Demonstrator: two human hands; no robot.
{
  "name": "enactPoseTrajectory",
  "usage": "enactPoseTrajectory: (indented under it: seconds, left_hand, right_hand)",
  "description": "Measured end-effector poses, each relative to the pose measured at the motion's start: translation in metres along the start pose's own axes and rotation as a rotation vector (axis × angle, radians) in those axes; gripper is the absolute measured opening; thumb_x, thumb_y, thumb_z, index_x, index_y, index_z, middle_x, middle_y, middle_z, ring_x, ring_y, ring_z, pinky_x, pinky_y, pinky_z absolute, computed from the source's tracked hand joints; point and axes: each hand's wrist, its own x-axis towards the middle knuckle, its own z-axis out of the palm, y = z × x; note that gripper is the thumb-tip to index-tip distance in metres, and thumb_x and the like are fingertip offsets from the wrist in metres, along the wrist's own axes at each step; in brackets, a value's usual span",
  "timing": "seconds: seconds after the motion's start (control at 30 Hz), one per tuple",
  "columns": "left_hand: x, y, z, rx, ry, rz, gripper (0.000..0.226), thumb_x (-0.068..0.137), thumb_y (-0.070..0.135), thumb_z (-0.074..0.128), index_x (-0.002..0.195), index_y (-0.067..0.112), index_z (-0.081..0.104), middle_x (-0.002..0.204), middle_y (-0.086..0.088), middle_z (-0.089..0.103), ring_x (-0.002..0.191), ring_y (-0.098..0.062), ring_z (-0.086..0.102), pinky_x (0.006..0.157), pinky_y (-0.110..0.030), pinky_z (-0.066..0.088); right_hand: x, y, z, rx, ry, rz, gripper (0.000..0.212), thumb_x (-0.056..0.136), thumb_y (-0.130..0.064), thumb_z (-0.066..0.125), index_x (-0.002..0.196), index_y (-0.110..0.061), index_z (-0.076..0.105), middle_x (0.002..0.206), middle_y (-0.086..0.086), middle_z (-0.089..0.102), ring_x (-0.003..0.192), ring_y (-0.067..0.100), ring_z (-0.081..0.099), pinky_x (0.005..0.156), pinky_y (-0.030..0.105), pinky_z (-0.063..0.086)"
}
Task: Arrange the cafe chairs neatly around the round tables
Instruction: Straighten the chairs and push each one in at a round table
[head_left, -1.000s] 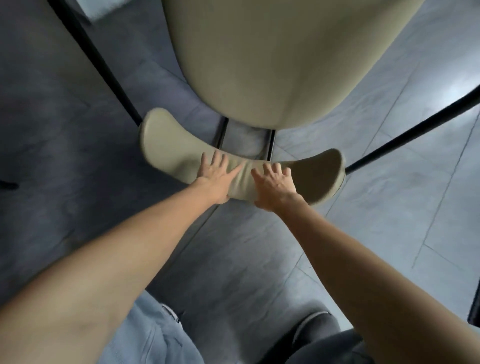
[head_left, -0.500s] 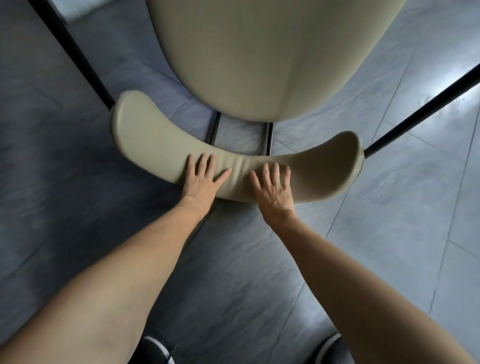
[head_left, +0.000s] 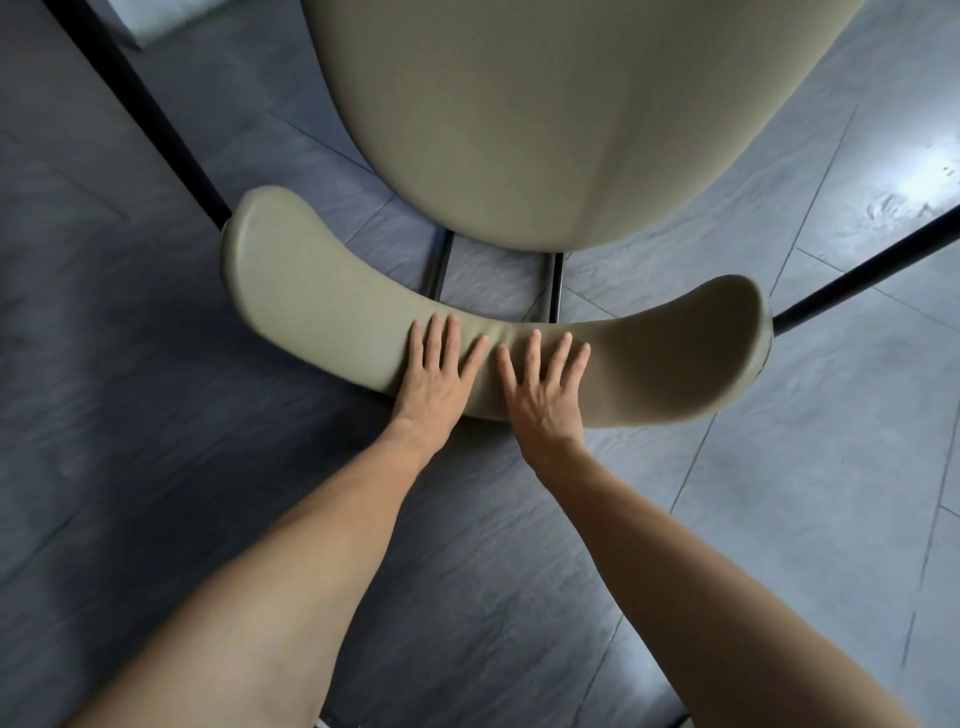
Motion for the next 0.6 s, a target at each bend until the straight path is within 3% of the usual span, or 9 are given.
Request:
enactPoseTrajectory:
  seconds: [0.1,0.17,0.3,0.5,0.6]
  left_hand:
    - [-0.001,0.001,0.004,-0.007,0.01,0.002,0.076,0.099,0.022,0.041,0.158,0.017,-0.007,0.159,-0.035,0.004,0.146,-0.053,0.004,0.115,-0.066,0.01]
    - [0.001,0.001,0.002,-0.011,0.007,0.004,0.074,0.1,0.022,0.041,0.158,0.017,-0.004,0.159,-0.034,0.007,0.146,-0.053,0.008,0.114,-0.067,0.012]
    - [0.003,-0.001,-0.008,-0.011,-0.037,0.011,0.092,0.091,0.021,0.062,0.159,0.018,-0.001,0.159,-0.031,0.011,0.146,-0.052,0.011,0.114,-0.069,0.01]
    - [-0.002,-0.006,-0.02,-0.038,-0.048,-0.003,0.102,0.081,0.016,0.072,0.158,0.022,0.006,0.159,-0.026,0.016,0.146,-0.049,0.014,0.114,-0.068,0.01]
    - [-0.006,-0.013,-0.034,-0.06,-0.033,-0.015,0.105,0.078,0.018,0.075,0.158,0.025,0.007,0.16,-0.022,0.017,0.147,-0.046,0.013,0.116,-0.064,0.008]
  right_hand:
    - [0.002,-0.002,0.001,0.031,0.012,0.001,0.078,0.098,-0.033,0.05,0.159,-0.018,0.004,0.161,0.029,0.009,0.14,0.065,0.01,0.107,0.076,0.01]
    - [0.003,-0.002,0.001,0.021,-0.009,-0.002,0.088,0.094,-0.034,0.059,0.159,-0.016,0.003,0.161,0.03,0.01,0.14,0.065,0.01,0.107,0.077,0.009]
    - [0.003,0.0,-0.005,-0.017,-0.059,-0.025,0.104,0.085,-0.033,0.071,0.158,-0.013,0.0,0.161,0.03,0.009,0.14,0.066,0.01,0.106,0.079,0.009]
    - [0.0,0.003,-0.018,-0.025,-0.052,-0.046,0.089,0.093,-0.026,0.062,0.158,-0.012,0.003,0.16,0.032,0.013,0.137,0.068,0.014,0.105,0.08,0.011]
    - [-0.003,0.007,-0.03,-0.038,-0.052,-0.043,0.093,0.091,-0.032,0.065,0.158,-0.012,0.003,0.16,0.031,0.015,0.137,0.067,0.015,0.104,0.081,0.011]
